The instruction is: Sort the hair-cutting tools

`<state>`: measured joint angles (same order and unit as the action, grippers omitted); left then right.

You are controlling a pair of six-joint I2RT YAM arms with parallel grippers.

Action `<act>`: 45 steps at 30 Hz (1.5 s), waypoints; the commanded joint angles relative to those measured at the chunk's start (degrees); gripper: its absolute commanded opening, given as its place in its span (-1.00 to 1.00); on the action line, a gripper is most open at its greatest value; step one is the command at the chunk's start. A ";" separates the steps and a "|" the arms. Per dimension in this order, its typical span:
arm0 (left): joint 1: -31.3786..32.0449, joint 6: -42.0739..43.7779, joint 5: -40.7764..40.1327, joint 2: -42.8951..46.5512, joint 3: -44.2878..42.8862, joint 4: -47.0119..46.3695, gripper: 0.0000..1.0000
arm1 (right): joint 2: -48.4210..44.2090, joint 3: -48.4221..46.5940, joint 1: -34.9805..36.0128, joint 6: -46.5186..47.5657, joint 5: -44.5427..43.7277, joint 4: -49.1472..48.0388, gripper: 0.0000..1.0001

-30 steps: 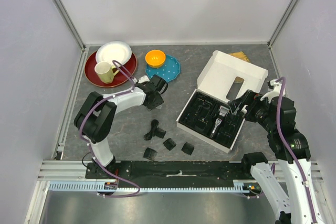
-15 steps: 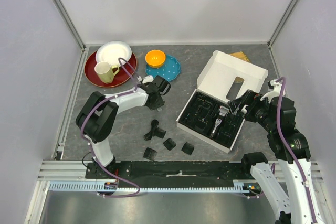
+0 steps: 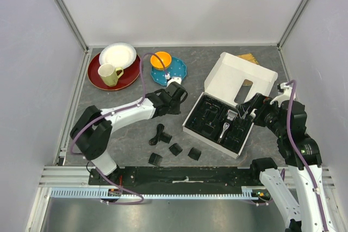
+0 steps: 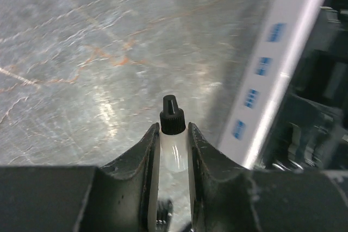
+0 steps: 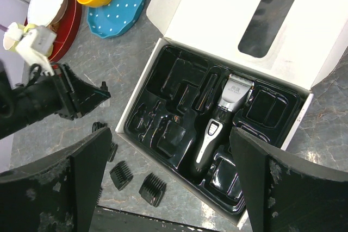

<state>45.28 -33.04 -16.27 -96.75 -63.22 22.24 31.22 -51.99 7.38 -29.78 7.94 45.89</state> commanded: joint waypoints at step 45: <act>10.18 20.73 15.66 -0.46 1.08 -11.87 -0.42 | 0.07 0.83 0.27 -0.89 0.05 -2.47 0.96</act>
<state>54.89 -14.81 -1.15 -97.01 -62.67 10.63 31.20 -51.59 7.38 -30.22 7.92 45.87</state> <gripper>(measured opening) 0.292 0.979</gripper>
